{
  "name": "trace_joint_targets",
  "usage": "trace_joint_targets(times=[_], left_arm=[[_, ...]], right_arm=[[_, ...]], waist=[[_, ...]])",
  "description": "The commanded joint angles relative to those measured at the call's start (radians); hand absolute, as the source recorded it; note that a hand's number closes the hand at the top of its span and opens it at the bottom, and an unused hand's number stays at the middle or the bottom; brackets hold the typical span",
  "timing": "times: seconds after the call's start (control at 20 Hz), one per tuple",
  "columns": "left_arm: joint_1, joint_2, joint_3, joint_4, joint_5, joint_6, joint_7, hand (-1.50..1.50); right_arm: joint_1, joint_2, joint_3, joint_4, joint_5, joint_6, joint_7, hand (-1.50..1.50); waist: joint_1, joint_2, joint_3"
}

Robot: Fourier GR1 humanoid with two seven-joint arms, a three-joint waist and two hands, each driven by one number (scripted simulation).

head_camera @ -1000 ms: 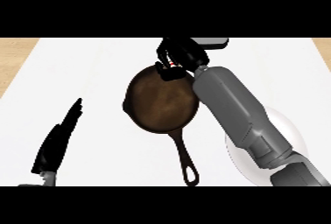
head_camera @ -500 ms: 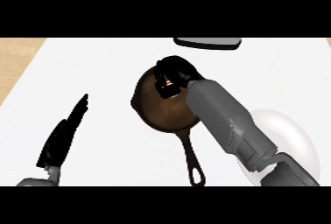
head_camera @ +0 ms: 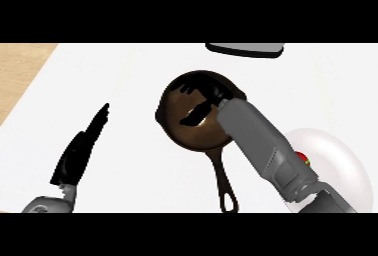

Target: Pick the cupcake from the plate and place it in the pan

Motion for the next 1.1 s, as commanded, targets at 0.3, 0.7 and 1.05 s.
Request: trace_joint_targets(times=[0.3, 0.7, 1.05], left_arm=[[0.009, 0.008, 0.018, 0.001, 0.006, -0.010, -0.008, 0.00], [0.027, 0.018, 0.055, -0.024, 0.011, 0.005, 0.031, 0.00], [0.050, 0.001, 0.056, -0.017, 0.003, 0.013, 0.000, 0.00]], right_arm=[[-0.032, 0.000, -0.138, 0.008, -0.260, -0.219, -0.080, -1.50], [-0.090, -0.094, -0.311, 0.125, -0.344, -0.222, -0.155, -1.50], [-0.037, -0.269, -0.332, 0.202, -0.325, -0.080, -0.333, -1.50]], waist=[[-0.013, -0.002, 0.000], [-0.072, -0.008, 0.000], [-0.074, -0.003, 0.001]])
